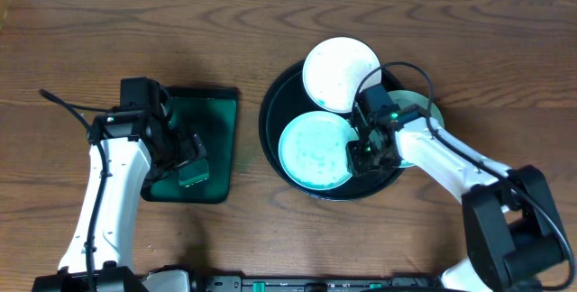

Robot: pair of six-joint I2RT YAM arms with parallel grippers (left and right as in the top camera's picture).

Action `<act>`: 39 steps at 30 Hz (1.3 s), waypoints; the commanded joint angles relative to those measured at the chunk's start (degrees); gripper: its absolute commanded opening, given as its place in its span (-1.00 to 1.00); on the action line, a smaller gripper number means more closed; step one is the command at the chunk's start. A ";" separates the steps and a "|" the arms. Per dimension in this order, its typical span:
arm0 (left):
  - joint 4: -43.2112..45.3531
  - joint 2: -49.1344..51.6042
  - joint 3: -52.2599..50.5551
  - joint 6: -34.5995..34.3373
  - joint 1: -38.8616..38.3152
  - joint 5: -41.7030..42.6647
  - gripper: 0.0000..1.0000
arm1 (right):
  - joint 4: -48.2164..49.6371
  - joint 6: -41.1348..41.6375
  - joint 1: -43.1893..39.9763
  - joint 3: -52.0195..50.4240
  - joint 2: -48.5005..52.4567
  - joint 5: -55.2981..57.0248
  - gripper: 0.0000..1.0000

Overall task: Clean dirty plates on tray and stack at the side
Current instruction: 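Grasp the green sponge with left gripper, plate rim with right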

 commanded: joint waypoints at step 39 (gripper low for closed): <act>14.64 0.11 -4.39 1.73 -2.34 1.97 -0.85 | 8.48 2.82 -1.66 0.61 6.60 2.93 -0.98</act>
